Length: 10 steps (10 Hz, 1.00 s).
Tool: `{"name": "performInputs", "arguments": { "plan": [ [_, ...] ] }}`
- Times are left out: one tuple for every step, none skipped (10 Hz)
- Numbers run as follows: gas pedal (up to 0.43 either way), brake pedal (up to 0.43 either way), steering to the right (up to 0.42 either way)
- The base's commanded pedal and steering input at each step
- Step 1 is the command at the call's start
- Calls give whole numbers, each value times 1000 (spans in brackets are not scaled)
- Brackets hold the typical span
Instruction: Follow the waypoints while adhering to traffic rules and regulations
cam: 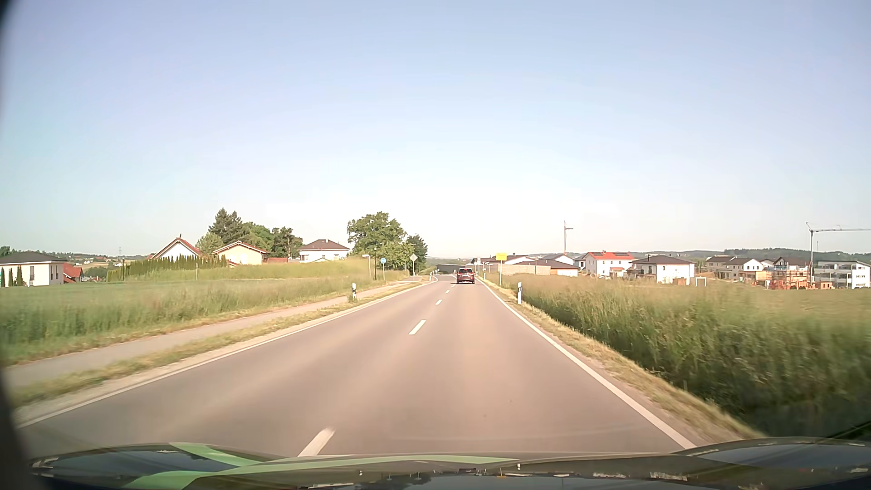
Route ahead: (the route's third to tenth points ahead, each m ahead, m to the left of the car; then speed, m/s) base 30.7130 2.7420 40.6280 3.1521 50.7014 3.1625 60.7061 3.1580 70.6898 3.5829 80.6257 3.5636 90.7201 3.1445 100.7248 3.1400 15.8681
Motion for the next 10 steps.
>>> {"name": "performInputs", "arguments": {
  "plan": [
    [0,152,6],
    [0,146,6],
    [0,140,6],
    [0,140,6],
    [0,134,6],
    [0,134,6],
    [0,134,6],
    [0,134,5],
    [0,134,4],
    [0,134,4]
  ]
}}
